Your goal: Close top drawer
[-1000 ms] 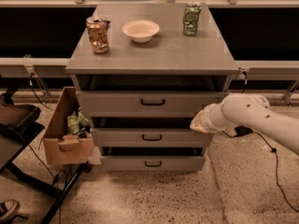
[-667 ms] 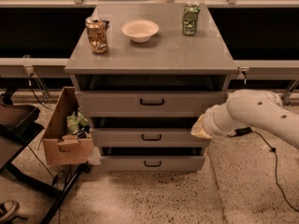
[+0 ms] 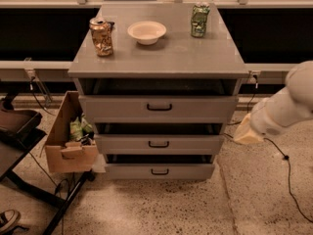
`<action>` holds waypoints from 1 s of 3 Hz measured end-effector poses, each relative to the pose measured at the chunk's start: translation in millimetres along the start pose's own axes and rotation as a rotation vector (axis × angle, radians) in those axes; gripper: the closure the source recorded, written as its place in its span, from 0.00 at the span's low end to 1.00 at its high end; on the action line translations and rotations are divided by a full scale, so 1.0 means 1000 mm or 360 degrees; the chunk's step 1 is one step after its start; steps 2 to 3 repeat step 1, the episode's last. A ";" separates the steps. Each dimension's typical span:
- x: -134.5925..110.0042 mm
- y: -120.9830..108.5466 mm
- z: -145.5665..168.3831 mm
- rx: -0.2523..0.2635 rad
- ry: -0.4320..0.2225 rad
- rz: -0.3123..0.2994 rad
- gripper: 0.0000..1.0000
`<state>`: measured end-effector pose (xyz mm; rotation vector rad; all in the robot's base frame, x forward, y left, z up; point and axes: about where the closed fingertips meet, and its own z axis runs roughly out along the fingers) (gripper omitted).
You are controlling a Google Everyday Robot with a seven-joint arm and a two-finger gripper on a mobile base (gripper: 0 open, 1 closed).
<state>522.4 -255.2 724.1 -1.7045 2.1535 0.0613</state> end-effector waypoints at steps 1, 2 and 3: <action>0.051 0.018 -0.050 -0.0129 0.0060 0.0192 0.81; 0.051 0.018 -0.050 -0.0129 0.0060 0.0192 0.81; 0.051 0.018 -0.050 -0.0129 0.0060 0.0192 0.81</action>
Offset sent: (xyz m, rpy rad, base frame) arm 0.0000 0.0000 0.0000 0.0000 0.0000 0.0000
